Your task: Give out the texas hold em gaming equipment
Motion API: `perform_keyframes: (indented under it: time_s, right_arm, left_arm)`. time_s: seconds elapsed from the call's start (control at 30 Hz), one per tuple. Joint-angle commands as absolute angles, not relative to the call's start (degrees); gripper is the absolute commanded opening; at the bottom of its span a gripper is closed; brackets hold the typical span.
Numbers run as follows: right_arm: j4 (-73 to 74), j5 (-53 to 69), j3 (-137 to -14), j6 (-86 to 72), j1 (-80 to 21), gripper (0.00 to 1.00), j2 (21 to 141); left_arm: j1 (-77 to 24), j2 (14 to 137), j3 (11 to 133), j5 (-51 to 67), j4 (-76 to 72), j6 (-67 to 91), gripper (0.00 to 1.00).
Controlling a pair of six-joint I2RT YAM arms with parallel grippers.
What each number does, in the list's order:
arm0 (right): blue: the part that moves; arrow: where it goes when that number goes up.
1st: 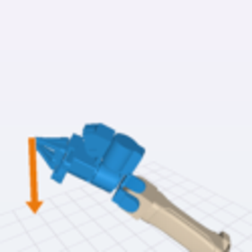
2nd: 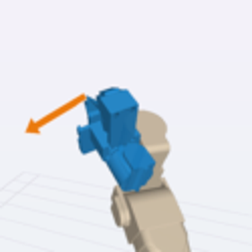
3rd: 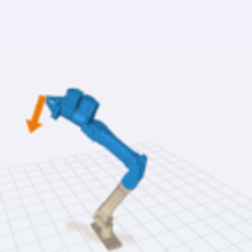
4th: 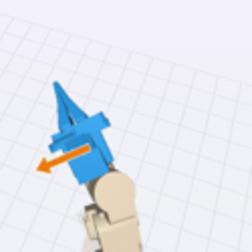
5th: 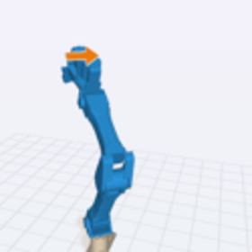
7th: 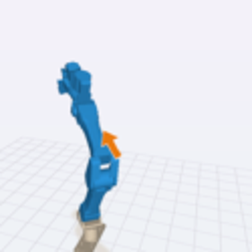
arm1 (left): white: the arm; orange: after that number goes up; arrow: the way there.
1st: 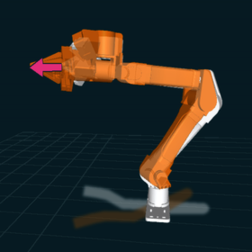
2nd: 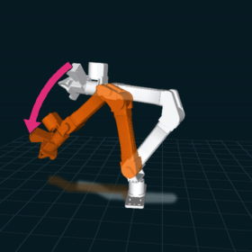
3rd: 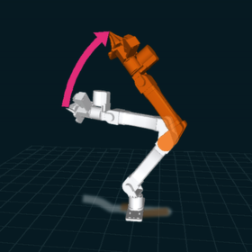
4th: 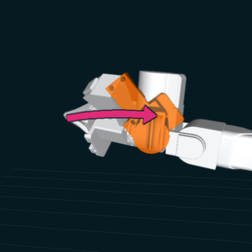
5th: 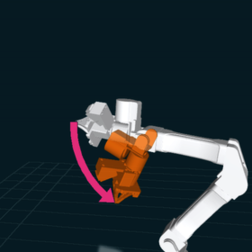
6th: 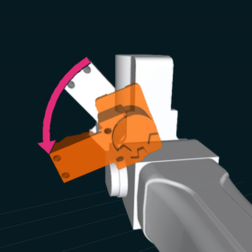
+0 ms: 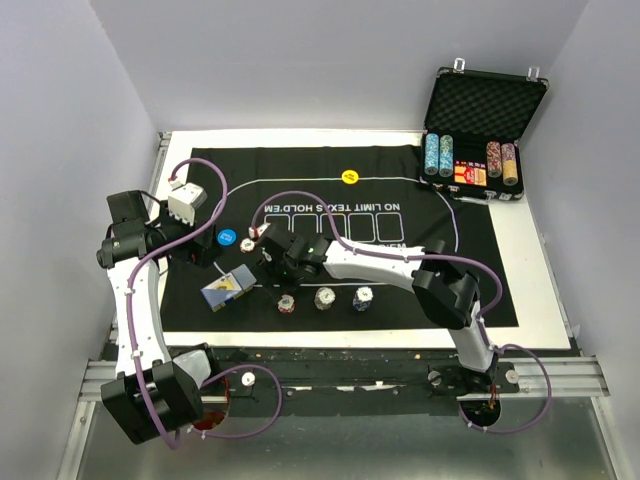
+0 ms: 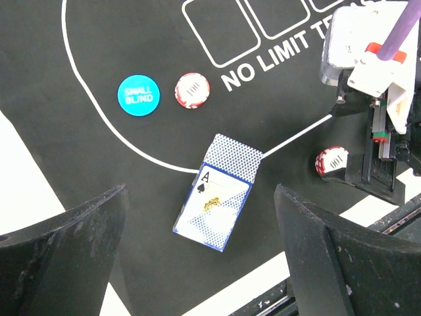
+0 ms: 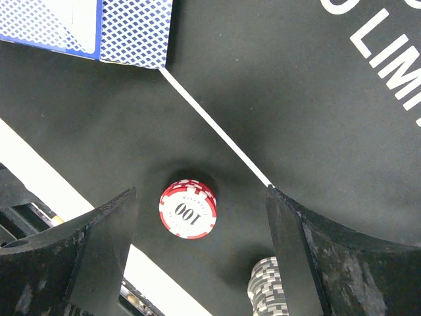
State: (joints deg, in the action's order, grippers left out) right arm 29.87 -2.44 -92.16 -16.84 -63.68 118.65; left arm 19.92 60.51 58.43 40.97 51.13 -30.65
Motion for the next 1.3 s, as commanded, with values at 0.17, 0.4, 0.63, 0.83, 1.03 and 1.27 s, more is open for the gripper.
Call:
perform_keyframes:
  time_s: [0.17,0.4,0.63,0.83,1.03,1.27]
  right_arm:
    - [31.02,-0.44,-90.88,-17.31,-65.04,0.83,121.46]
    - [30.85,-0.44,-89.65,-17.32,-65.83,0.82,121.73]
    - [31.03,-0.44,-89.39,-17.31,-66.18,0.76,122.08]
    - [31.11,-0.44,-88.86,-17.49,-66.27,0.67,122.52]
    - [31.55,0.79,-88.07,-17.31,-66.27,0.64,122.17]
    - [31.2,0.44,-87.71,-18.02,-66.36,0.44,121.2]
  left_arm:
    - [20.48,59.5,57.74,41.66,51.59,-31.73,0.99]
    - [20.48,59.68,57.74,41.4,51.77,-32.08,0.99]
    - [20.48,59.68,57.83,41.4,51.68,-31.99,0.99]
    - [20.48,59.33,57.74,41.04,51.59,-32.17,0.99]
    - [20.48,59.41,57.83,41.13,51.59,-32.17,0.99]
    - [20.48,59.33,57.83,41.31,51.68,-31.91,0.99]
